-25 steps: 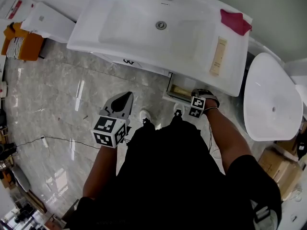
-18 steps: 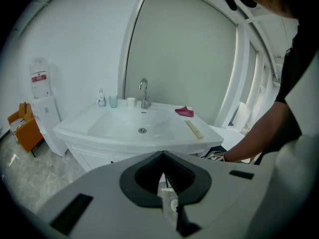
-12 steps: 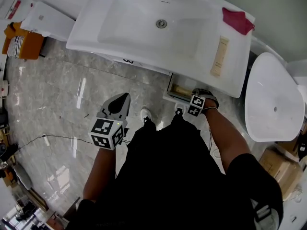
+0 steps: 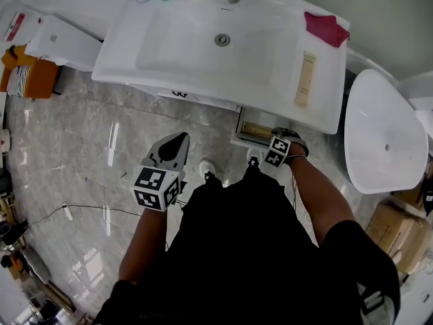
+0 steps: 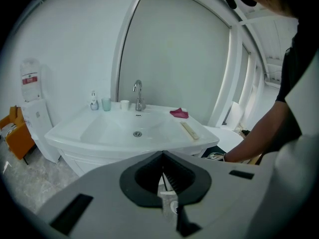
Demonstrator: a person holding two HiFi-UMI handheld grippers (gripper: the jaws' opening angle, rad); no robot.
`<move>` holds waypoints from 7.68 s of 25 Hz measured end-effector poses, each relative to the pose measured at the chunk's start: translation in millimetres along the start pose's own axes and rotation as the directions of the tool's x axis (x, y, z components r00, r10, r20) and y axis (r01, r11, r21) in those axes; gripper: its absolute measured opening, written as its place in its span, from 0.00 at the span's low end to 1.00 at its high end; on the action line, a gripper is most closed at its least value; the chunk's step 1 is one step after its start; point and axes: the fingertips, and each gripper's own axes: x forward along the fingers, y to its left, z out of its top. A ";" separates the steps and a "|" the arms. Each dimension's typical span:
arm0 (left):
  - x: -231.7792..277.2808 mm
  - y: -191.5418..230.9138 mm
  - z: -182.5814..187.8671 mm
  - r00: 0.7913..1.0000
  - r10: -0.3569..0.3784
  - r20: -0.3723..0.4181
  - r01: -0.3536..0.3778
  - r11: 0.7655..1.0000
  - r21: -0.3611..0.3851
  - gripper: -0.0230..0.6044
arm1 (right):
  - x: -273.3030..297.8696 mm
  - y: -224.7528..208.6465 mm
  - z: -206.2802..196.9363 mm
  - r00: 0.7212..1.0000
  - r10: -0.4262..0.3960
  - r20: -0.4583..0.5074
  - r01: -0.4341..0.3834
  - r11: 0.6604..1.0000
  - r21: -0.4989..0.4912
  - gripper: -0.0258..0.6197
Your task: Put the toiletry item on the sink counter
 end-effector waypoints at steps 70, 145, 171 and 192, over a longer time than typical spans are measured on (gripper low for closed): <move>32.1 -73.6 58.4 0.934 -0.353 0.052 0.327 0.906 0.267 0.04 | -331.8 -70.4 47.6 0.649 -0.628 0.429 -0.024 0.547 0.837 0.05; 11.5 -27.2 26.2 0.969 -0.243 0.050 0.232 0.958 0.169 0.04 | -289.3 -153.3 14.4 0.652 -0.611 0.450 -0.238 0.399 0.886 0.05; 20.1 -26.3 9.2 0.969 -0.248 0.012 0.245 0.964 0.100 0.04 | -134.2 -4.4 31.9 0.960 -0.170 0.223 0.109 0.959 0.262 0.05; 7.0 -11.0 1.1 0.998 -0.043 -0.035 0.044 0.998 0.033 0.04 | 32.9 -25.8 4.5 0.998 -0.049 -0.031 0.044 0.989 -0.141 0.05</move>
